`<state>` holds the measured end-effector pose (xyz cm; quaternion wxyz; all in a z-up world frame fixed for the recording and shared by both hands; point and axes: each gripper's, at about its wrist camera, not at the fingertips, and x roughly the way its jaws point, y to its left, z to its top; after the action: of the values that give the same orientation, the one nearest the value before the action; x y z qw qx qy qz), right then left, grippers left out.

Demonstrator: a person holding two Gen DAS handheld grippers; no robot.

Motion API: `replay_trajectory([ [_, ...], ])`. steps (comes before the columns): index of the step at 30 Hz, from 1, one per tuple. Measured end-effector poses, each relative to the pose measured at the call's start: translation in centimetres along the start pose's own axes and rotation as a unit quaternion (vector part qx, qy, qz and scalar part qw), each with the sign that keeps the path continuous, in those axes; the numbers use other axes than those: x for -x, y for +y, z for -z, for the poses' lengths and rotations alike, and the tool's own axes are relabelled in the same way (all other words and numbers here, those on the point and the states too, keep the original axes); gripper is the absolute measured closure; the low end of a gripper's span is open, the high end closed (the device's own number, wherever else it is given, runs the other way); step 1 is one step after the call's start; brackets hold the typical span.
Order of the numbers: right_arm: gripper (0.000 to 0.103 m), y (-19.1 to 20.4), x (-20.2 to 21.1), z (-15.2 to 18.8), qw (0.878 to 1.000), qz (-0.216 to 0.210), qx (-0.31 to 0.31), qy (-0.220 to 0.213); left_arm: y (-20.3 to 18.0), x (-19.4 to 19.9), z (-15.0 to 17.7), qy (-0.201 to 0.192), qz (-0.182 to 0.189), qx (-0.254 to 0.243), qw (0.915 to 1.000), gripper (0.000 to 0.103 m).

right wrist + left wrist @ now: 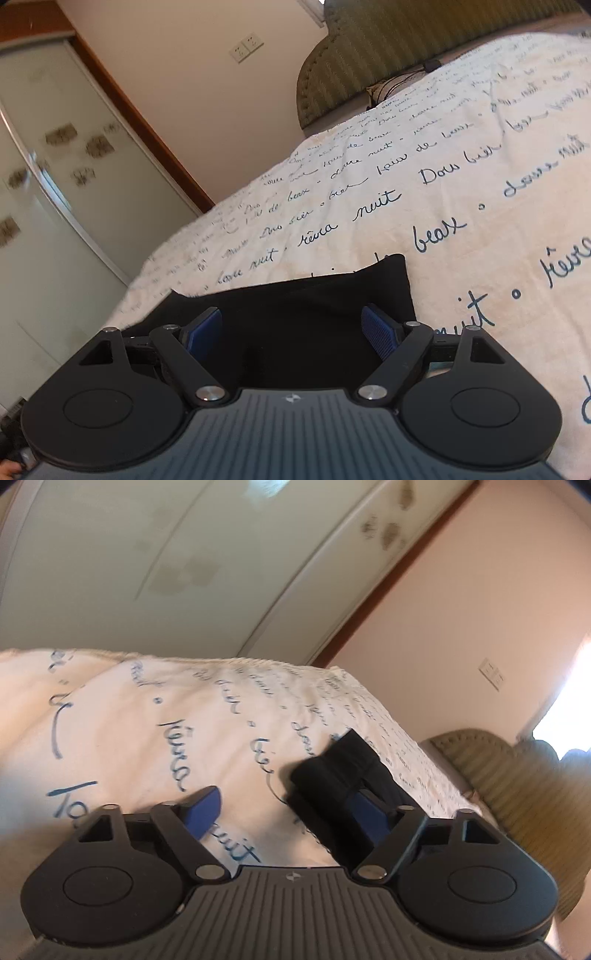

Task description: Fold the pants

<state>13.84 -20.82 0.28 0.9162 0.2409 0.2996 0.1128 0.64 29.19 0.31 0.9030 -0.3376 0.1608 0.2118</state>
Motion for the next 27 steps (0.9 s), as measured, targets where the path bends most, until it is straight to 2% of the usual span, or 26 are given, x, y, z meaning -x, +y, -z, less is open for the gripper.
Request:
replay_trajectory([
  [2, 0.018, 2.0, 0.4, -0.2, 0.999, 0.035, -0.004, 0.002, -0.1, -0.1, 0.3, 0.0, 0.013, -0.004, 0.9999, 0.011],
  [3, 0.018, 3.1, 0.8, -0.1, 1.0, 0.018, -0.011, -0.006, 0.2, -0.1, 0.2, -0.001, 0.023, 0.004, 0.9997, 0.009],
  [5, 0.018, 6.5, 1.1, 0.4, 0.998, -0.054, 0.01, -0.014, 1.0, -0.2, 0.0, -0.002, 0.037, 0.031, 0.9988, 0.009],
  [7, 0.016, 11.9, 0.3, 1.3, 0.991, -0.097, 0.097, 0.007, 1.7, 0.0, -0.1, -0.003, 0.056, 0.054, 0.997, 0.007],
  [8, 0.015, 14.9, -0.4, 2.2, 0.981, -0.107, 0.16, 0.024, 1.9, 0.0, -0.1, -0.004, 0.064, 0.06, 0.9962, 0.006],
  [9, 0.015, 17.9, -1.3, 3.4, 0.966, -0.11, 0.231, 0.04, 2.0, -0.1, -0.2, -0.004, 0.07, 0.064, 0.9955, 0.006],
  [11, 0.015, 23.1, -3.3, 6.9, 0.924, -0.112, 0.359, 0.066, 2.3, -0.1, -0.3, -0.002, 0.086, 0.071, 0.9938, 0.005],
  [12, 0.015, 24.9, -4.4, 8.5, 0.904, -0.118, 0.403, 0.081, 2.6, -0.1, -0.4, -0.003, 0.094, 0.078, 0.9925, 0.005],
  [14, 0.015, 27.4, -6.3, 11.2, 0.873, -0.131, 0.457, 0.104, 3.1, 0.0, -0.4, -0.006, 0.108, 0.093, 0.9898, 0.005],
  [17, 0.015, 30.1, -8.5, 14.2, 0.836, -0.141, 0.516, 0.126, 3.4, 0.3, -0.4, -0.009, 0.118, 0.106, 0.9872, 0.005],
  [21, 0.015, 33.0, -9.5, 15.7, 0.803, -0.146, 0.572, 0.082, 3.3, 0.1, -0.3, -0.011, 0.118, 0.107, 0.9871, 0.005],
  [25, 0.016, 35.1, -11.4, 16.6, 0.792, -0.115, 0.598, 0.045, 3.5, 0.1, -0.3, -0.013, 0.119, 0.112, 0.9864, 0.005],
  [26, 0.029, 35.2, -11.5, 16.8, 0.792, -0.124, 0.597, 0.044, 3.5, -0.1, -0.3, -0.014, 0.12, 0.113, 0.9863, 0.005],
  [27, 0.053, 35.4, -11.6, 17.0, 0.79, -0.139, 0.595, 0.054, 3.5, -0.1, -0.3, -0.014, 0.12, 0.114, 0.9861, 0.004],
])
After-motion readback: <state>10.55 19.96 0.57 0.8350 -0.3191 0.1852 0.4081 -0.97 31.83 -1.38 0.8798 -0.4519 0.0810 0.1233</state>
